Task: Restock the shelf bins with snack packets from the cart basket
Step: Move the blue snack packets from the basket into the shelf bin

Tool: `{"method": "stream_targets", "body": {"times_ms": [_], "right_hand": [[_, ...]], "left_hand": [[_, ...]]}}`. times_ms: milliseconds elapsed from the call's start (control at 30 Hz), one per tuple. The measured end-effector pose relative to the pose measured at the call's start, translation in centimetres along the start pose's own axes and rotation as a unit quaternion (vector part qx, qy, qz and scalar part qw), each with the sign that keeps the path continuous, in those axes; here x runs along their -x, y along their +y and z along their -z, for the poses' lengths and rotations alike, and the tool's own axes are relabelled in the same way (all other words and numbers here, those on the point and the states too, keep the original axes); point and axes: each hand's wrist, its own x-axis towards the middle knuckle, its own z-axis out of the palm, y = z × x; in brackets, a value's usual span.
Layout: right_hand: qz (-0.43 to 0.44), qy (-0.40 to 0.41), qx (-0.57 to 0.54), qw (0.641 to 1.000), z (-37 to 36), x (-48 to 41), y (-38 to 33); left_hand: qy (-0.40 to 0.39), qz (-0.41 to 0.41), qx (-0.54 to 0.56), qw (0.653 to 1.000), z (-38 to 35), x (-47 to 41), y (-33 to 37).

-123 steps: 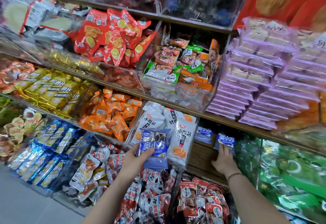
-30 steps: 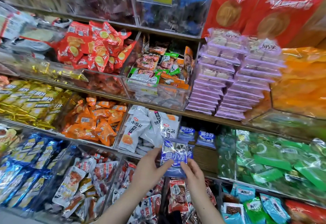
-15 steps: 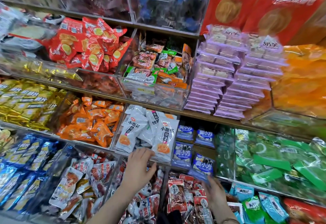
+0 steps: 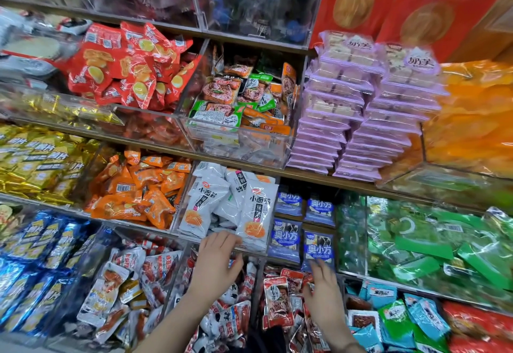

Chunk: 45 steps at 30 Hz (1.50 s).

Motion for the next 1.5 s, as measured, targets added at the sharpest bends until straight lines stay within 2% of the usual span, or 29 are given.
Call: {"method": "stream_targets", "body": {"times_ms": [167,333,467,600,667,733,833,933,1100,1233,1300,1367,1500], "right_hand": [[-0.026,-0.064,0.063,0.996,0.5,-2.1,-0.3],[-0.023,-0.062,0.073,0.995,1.2,-3.3,-1.0],[-0.01,-0.084,0.032,0.996,1.8,-3.3,-0.4],[-0.003,-0.051,-0.061,0.997,2.9,-1.7,-0.2],[-0.032,-0.057,-0.137,0.988,3.0,0.3,0.1],[-0.061,-0.079,-0.184,0.978,2.5,2.8,0.8],[-0.098,-0.109,-0.241,0.96,0.9,7.6,2.4],[-0.131,-0.159,-0.266,0.942,-1.2,12.3,4.6],[-0.188,-0.214,-0.254,0.924,-3.9,17.4,10.0],[-0.222,-0.248,-0.253,0.908,-5.3,20.4,14.7],[-0.267,-0.23,-0.261,0.899,-6.0,22.3,16.6],[-0.323,-0.204,-0.301,0.874,-6.7,24.5,18.1],[-0.378,-0.167,-0.345,0.842,-8.0,29.6,19.4]], "left_hand": [[-0.004,-0.013,0.003,1.0,0.2,0.1,0.0],[-0.003,-0.015,0.005,1.0,0.4,0.1,0.2],[-0.008,-0.032,0.006,0.999,1.1,0.7,0.8],[0.028,-0.036,0.028,0.999,2.4,2.6,1.4],[0.034,0.0,0.073,0.997,2.6,3.7,2.0],[0.0,0.074,0.122,0.99,2.1,5.1,2.5],[-0.152,0.226,0.203,0.94,0.1,8.2,2.8],[-0.253,0.301,0.232,0.89,-2.6,13.2,3.2],[-0.288,0.389,0.234,0.843,-5.2,22.2,4.2],[-0.274,0.486,0.246,0.792,-5.4,25.9,4.6],[-0.284,0.501,0.232,0.784,-5.3,27.0,5.0],[-0.313,0.495,0.215,0.782,-5.1,27.8,5.5],[-0.347,0.451,0.203,0.797,-5.1,29.1,6.8]]}}
